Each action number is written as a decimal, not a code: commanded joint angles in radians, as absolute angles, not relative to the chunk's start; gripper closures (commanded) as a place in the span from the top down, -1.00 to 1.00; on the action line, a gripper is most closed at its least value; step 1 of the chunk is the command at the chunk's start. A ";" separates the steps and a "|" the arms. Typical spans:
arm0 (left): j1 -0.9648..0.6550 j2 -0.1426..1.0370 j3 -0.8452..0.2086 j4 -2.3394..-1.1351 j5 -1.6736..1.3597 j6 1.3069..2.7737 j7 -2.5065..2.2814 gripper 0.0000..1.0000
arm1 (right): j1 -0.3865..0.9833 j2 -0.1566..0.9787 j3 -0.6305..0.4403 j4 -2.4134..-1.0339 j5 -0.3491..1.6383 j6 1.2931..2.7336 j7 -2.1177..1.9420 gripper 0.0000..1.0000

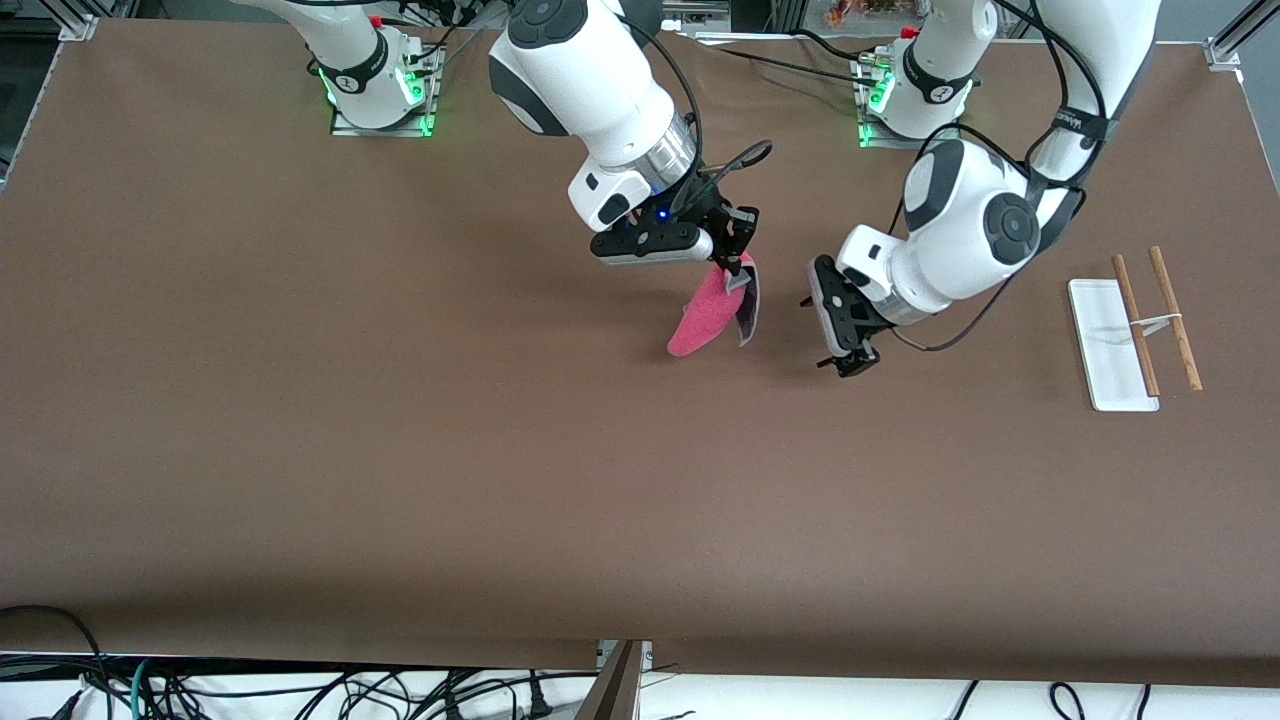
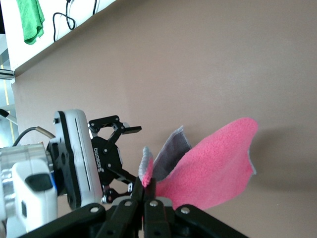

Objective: Pass towel and hang on rack
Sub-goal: 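Grasp the towel with the left gripper beside the right gripper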

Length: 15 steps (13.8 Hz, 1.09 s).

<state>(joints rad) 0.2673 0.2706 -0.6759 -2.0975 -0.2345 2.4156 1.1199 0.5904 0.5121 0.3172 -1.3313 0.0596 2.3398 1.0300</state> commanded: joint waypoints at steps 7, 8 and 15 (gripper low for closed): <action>0.304 0.210 -0.819 -2.016 -0.226 2.407 1.123 1.00 | 0.598 0.525 0.314 -1.302 0.072 2.330 1.037 -1.00; 0.304 0.210 -0.821 -2.010 -0.178 2.407 1.123 1.00 | 0.598 0.525 0.314 -1.302 0.071 2.330 1.037 -1.00; 0.302 0.219 -0.850 -2.011 -0.147 2.413 1.124 1.00 | 0.598 0.525 0.313 -1.302 0.071 2.330 1.035 -1.00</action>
